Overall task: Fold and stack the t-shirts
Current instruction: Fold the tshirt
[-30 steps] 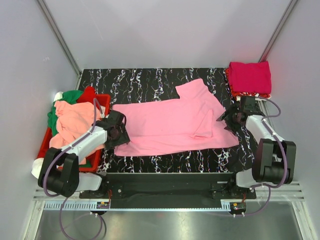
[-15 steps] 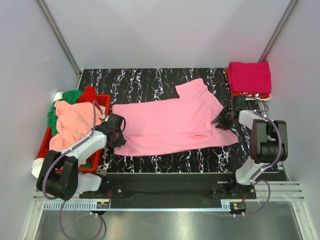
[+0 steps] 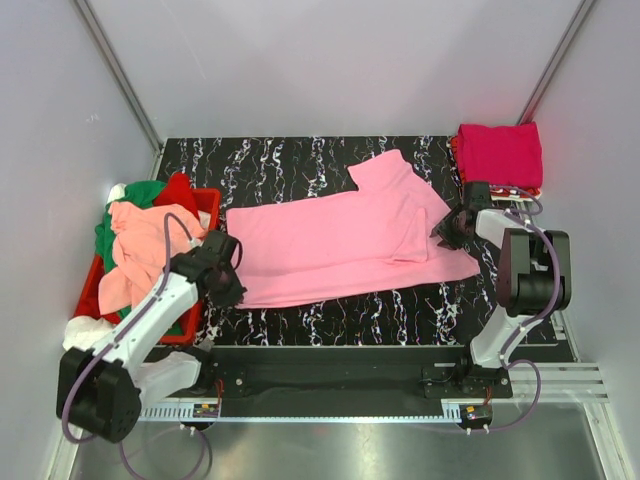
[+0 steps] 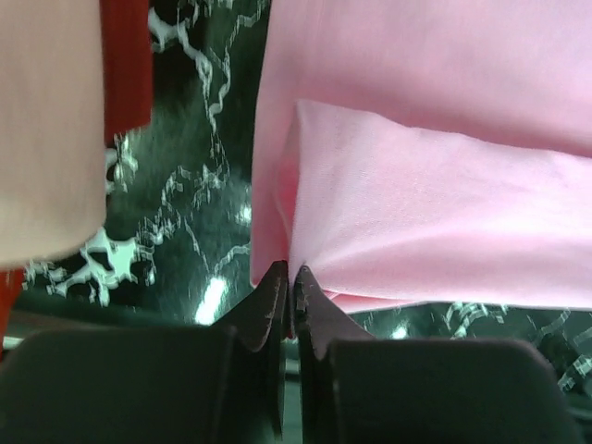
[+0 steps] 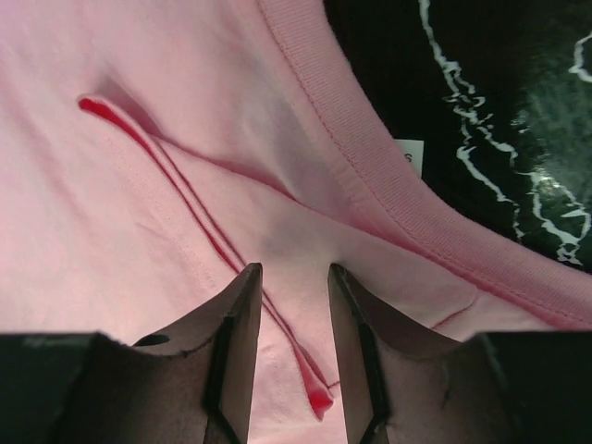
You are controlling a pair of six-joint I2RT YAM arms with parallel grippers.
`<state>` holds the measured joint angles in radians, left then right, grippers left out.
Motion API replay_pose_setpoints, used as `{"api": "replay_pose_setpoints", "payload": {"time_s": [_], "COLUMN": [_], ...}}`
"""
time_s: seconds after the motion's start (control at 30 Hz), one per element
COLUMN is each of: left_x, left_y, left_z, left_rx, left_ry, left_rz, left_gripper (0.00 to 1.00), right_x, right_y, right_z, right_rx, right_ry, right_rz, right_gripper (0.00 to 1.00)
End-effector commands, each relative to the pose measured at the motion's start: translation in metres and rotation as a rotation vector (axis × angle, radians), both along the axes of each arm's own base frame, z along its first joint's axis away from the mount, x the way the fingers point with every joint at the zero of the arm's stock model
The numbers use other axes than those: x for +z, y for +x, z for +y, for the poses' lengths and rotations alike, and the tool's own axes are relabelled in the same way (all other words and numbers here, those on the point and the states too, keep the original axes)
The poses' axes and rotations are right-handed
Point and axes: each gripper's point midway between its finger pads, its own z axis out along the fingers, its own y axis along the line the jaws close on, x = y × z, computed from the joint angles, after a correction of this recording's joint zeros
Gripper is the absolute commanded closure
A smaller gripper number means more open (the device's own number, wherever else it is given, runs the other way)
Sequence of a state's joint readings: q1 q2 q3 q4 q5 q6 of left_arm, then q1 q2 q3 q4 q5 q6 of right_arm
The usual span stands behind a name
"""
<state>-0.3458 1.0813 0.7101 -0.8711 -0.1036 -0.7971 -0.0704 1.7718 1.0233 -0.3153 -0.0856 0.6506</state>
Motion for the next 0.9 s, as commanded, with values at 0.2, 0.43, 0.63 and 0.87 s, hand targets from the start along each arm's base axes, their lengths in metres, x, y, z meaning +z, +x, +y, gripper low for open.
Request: {"api": "replay_pose_setpoints", "payload": {"time_s": [0.2, 0.43, 0.63, 0.87], "left_x": [0.004, 0.038, 0.054, 0.046], "left_y": [-0.064, -0.017, 0.044, 0.075], "left_z": [-0.010, -0.025, -0.074, -0.094], "left_rx": [0.010, -0.077, -0.266, -0.395], "left_ry": [-0.157, -0.188, -0.200, -0.113], "left_rz": [0.088, -0.101, -0.220, -0.138], "left_gripper": [0.44, 0.25, 0.29, 0.34], "right_x": [-0.017, 0.011, 0.026, 0.054], "right_y": [-0.036, -0.027, -0.049, -0.084], "right_z": [-0.043, -0.042, -0.050, -0.022], "right_rx": [-0.131, -0.099, -0.116, -0.051], "right_ry": [-0.135, -0.138, -0.187, -0.083], "right_rz": [0.124, 0.081, 0.079, -0.062], "right_gripper": [0.53, 0.49, 0.46, 0.44]}}
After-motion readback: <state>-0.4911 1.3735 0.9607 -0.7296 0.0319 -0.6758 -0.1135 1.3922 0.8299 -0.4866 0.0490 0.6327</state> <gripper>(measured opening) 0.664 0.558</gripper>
